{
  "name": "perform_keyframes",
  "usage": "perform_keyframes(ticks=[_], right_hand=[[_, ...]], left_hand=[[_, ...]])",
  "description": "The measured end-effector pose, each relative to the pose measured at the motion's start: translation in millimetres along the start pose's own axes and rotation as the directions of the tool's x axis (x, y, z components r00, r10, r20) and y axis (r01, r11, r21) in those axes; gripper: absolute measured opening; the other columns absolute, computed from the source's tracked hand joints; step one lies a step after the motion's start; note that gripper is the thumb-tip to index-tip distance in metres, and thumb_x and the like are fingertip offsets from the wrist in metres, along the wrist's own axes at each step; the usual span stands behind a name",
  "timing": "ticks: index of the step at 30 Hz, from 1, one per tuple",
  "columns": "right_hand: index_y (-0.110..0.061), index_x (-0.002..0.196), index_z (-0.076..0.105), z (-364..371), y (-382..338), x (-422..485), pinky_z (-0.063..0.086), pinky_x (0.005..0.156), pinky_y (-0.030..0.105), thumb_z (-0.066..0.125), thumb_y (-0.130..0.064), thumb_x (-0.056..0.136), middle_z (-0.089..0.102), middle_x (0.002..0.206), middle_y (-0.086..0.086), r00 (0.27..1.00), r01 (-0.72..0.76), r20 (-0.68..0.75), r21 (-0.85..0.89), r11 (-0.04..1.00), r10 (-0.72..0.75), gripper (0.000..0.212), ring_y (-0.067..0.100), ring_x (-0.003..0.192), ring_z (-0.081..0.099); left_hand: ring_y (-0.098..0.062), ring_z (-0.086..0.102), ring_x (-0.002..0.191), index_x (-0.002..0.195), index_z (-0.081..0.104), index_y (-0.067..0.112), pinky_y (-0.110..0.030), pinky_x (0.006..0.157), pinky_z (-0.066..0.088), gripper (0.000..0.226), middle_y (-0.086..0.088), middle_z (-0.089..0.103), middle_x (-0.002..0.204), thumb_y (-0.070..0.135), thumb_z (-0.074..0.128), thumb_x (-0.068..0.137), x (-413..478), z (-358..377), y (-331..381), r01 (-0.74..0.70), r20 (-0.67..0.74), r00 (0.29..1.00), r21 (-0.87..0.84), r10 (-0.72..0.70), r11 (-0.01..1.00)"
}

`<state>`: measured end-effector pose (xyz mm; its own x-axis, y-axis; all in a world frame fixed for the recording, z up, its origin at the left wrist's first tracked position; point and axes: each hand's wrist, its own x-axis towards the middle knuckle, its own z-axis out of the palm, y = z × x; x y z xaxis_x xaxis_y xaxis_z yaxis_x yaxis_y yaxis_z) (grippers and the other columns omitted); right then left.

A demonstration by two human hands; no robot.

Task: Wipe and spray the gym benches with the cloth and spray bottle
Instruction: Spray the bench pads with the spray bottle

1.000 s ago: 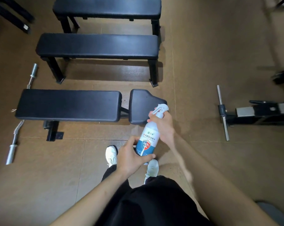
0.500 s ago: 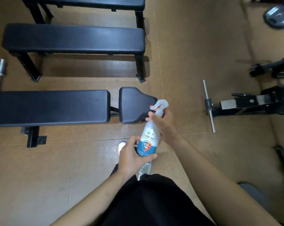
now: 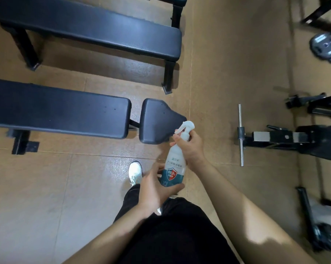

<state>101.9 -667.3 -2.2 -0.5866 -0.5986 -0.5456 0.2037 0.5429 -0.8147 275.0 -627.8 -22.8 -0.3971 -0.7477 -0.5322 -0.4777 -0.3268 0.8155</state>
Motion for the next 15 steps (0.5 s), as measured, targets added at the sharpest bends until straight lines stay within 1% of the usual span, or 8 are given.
perform_keyframes(ticks=[2, 4, 6, 9, 12, 14, 15], right_hand=[[0.0, 0.111, 0.062, -1, 2, 4, 0.064, 0.07, 0.04, 0.071, -0.016, 0.093, 0.072, 0.101, 0.021, 1.0, -0.021, 0.016, -0.011, 1.0, 0.021, 0.025, 0.029, 0.079, 0.075], [0.004, 0.111, 0.06, -6, 4, 8, 0.062, 0.069, 0.043, 0.069, -0.018, 0.096, 0.07, 0.092, 0.022, 0.999, -0.046, 0.004, 0.014, 0.999, 0.046, 0.028, 0.028, 0.073, 0.073], [0.006, 0.109, 0.06, -12, 6, 12, 0.061, 0.065, 0.038, 0.067, -0.019, 0.097, 0.069, 0.086, 0.018, 0.997, -0.066, -0.022, 0.055, 0.996, 0.068, 0.029, 0.022, 0.068, 0.071], [0.004, 0.104, 0.062, -24, 16, 22, 0.06, 0.063, 0.034, 0.068, -0.021, 0.096, 0.07, 0.086, 0.016, 0.998, -0.061, -0.014, 0.055, 0.997, 0.062, 0.027, 0.019, 0.068, 0.071], [0.002, 0.105, 0.061, -43, 18, 36, 0.059, 0.065, 0.035, 0.071, -0.018, 0.094, 0.068, 0.087, 0.014, 0.993, -0.075, 0.095, 0.084, 0.994, 0.067, 0.025, 0.024, 0.073, 0.07], [0.0, 0.109, 0.059, -61, 18, 47, 0.06, 0.067, 0.035, 0.073, -0.014, 0.092, 0.07, 0.092, 0.009, 0.977, -0.119, 0.194, 0.127, 0.985, 0.093, 0.026, 0.025, 0.078, 0.074], [-0.001, 0.111, 0.058, -72, 20, 53, 0.062, 0.07, 0.037, 0.073, -0.012, 0.092, 0.073, 0.097, 0.008, 0.968, -0.133, 0.23, 0.115, 0.984, 0.104, 0.027, 0.024, 0.082, 0.076]], left_hand=[[0.004, 0.068, 0.086, 0.104, 0.057, 0.039, -0.03, 0.074, 0.062, 0.07, 0.016, 0.072, 0.095, 0.056, 0.096, 0.049, 0, 5, -1, 0.013, -0.011, 1.0, 0.003, -0.013, 1.0], [0.002, 0.069, 0.087, 0.106, 0.057, 0.041, -0.034, 0.074, 0.063, 0.073, 0.018, 0.073, 0.096, 0.058, 0.097, 0.047, 2, 9, -2, 0.024, -0.004, 1.0, -0.006, -0.024, 1.0], [0.001, 0.07, 0.086, 0.106, 0.058, 0.041, -0.035, 0.076, 0.062, 0.072, 0.022, 0.073, 0.095, 0.053, 0.099, 0.049, 4, 15, -2, 0.022, 0.004, 1.0, -0.005, -0.022, 1.0], [0.0, 0.067, 0.088, 0.104, 0.06, 0.038, -0.03, 0.078, 0.057, 0.066, 0.022, 0.072, 0.094, 0.046, 0.099, 0.052, 4, 29, 6, 0.002, -0.024, 1.0, 0.025, -0.001, 1.0], [-0.003, 0.065, 0.086, 0.1, 0.059, 0.034, -0.027, 0.076, 0.055, 0.062, 0.023, 0.069, 0.095, 0.045, 0.099, 0.053, 4, 54, 13, 0.019, -0.058, 0.998, 0.003, -0.019, 1.0], [-0.006, 0.065, 0.085, 0.1, 0.06, 0.033, -0.03, 0.076, 0.055, 0.062, 0.02, 0.069, 0.095, 0.048, 0.098, 0.053, 5, 75, 17, 0.04, -0.082, 0.996, -0.026, -0.042, 0.999], [-0.007, 0.065, 0.086, 0.101, 0.06, 0.033, -0.032, 0.077, 0.056, 0.063, 0.018, 0.07, 0.095, 0.05, 0.097, 0.052, 5, 87, 18, 0.048, -0.093, 0.994, -0.037, -0.051, 0.998]])
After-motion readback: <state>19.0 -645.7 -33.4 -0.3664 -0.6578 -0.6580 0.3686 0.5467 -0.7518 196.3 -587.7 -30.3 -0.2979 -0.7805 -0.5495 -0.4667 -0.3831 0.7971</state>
